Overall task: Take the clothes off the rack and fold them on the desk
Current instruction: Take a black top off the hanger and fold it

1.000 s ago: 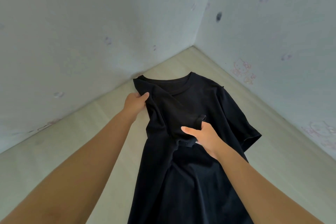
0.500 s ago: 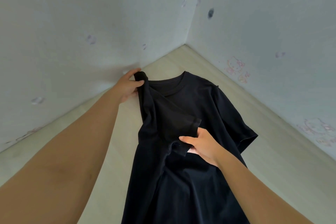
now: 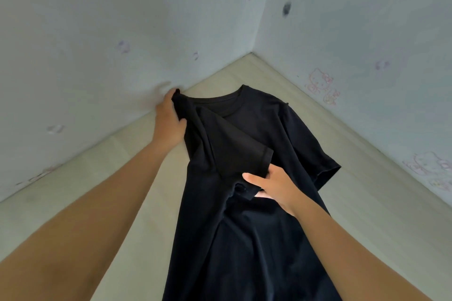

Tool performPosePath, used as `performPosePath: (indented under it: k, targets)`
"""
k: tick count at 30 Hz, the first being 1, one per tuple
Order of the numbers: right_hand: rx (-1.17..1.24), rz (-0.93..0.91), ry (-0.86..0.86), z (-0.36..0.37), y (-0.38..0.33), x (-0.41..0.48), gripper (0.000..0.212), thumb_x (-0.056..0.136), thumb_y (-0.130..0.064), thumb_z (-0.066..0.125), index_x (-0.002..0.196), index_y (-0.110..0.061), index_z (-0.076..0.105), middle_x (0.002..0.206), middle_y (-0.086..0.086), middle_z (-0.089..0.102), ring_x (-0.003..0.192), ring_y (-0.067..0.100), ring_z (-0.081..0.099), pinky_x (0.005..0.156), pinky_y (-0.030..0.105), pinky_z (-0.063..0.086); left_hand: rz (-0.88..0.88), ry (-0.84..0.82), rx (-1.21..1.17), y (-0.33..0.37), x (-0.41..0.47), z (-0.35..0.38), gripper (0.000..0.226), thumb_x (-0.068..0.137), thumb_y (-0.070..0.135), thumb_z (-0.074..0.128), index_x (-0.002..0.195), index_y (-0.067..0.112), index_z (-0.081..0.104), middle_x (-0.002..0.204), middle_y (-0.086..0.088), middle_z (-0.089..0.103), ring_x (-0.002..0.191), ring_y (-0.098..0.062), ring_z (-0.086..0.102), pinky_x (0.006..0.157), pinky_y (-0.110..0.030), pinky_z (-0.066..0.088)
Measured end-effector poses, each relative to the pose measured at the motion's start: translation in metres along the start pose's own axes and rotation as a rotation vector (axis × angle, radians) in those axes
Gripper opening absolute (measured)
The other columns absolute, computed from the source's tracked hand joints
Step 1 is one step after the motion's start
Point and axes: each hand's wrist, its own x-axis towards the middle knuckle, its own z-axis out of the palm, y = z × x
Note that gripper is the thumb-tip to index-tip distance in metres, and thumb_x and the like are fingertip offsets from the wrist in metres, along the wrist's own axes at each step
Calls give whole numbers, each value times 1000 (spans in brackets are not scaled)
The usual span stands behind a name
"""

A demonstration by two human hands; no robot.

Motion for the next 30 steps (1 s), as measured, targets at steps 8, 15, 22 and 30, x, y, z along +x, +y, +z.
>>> performPosePath:
  k: [8,15,22,30]
  targets:
    - [98,20,1,-3,19,-30,24,89,-19,69,108,-5,66,103,10,72,94,20,71,87,32,57,-87,-154,-16,-6,-186,-8,52,84,38,71,130,27,47,125,10,36,114,-7,47,96,-19,36]
    - [-174,-72,32,-9,63,-79,23,87,-16,68,109,-12,66,95,6,71,91,16,69,84,28,56,-196,-54,60,-15,-327,-9,64,77,37,77,130,34,42,125,14,32,114,-5,43,95,-20,40]
    - [-549,-256,10,-6,117,-142,23,86,-18,69,109,-21,64,102,-6,61,91,6,59,76,15,47,-314,127,312,-19,-421,-16,36,85,26,70,116,18,54,121,-2,40,104,-15,38,87,-29,45]
    - [-477,-332,71,27,126,-185,21,89,-13,62,108,-23,62,97,-4,61,87,11,60,68,13,45,-519,94,275,-36,-471,-44,22,85,28,68,93,18,51,91,0,55,76,-15,55,61,-24,38]
